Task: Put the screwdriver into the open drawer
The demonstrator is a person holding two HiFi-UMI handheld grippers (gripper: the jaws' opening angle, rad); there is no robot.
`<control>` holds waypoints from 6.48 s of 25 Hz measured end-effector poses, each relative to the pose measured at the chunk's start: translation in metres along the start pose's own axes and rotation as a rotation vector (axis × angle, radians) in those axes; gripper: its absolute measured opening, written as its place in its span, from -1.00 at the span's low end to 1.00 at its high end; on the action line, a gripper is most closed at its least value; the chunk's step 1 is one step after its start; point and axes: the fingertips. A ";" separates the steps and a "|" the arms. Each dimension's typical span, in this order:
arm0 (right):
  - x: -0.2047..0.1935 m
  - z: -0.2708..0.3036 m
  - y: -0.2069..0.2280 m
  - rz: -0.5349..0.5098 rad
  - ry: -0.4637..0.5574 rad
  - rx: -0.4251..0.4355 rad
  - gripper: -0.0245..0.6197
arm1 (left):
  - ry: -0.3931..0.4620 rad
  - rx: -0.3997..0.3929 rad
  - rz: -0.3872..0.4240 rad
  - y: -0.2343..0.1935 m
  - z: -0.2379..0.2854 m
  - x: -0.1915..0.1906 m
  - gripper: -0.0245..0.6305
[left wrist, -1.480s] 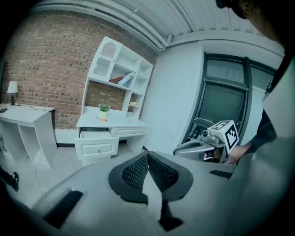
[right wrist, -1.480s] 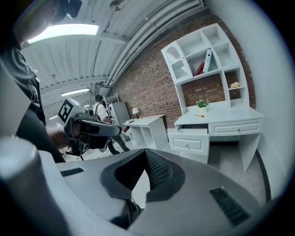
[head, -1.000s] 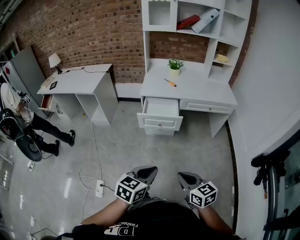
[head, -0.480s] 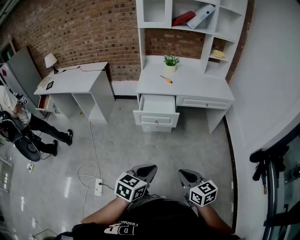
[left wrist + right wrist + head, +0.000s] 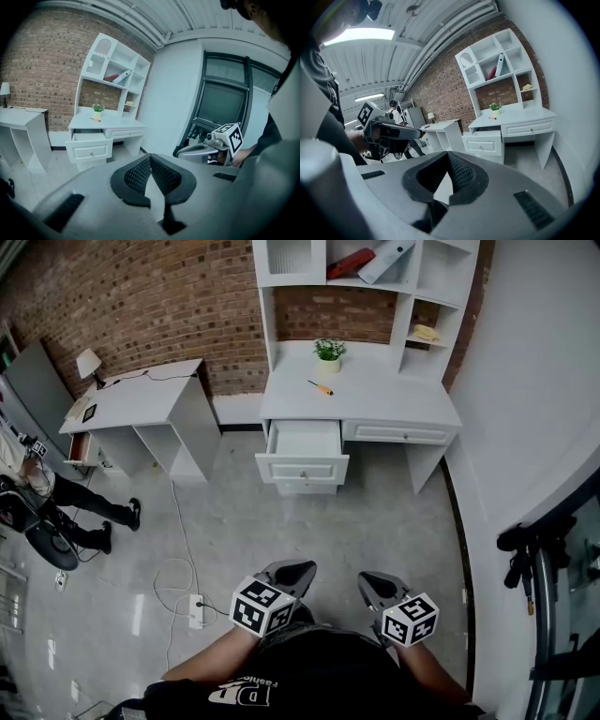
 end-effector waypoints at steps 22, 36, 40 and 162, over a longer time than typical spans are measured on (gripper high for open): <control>0.028 0.094 0.107 0.087 -0.037 -0.018 -0.91 | -0.052 -0.010 -0.027 -0.090 0.096 0.066 -0.87; 0.101 0.237 0.190 0.060 -0.095 0.000 -0.91 | -0.029 0.037 -0.065 -0.238 0.150 0.170 -0.87; 0.120 0.276 0.209 0.061 -0.106 -0.005 -0.91 | -0.018 0.038 -0.072 -0.277 0.160 0.197 -0.87; 0.098 0.402 0.519 0.286 -0.236 -0.186 -0.91 | -1.269 -0.256 1.133 -0.610 0.640 0.278 -0.63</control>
Point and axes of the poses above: the fingertips, and each gripper's own axes: z forward along the fingers, y to its right, x out of its top, and after that the axes turned 10 degrees about -z, right-handed
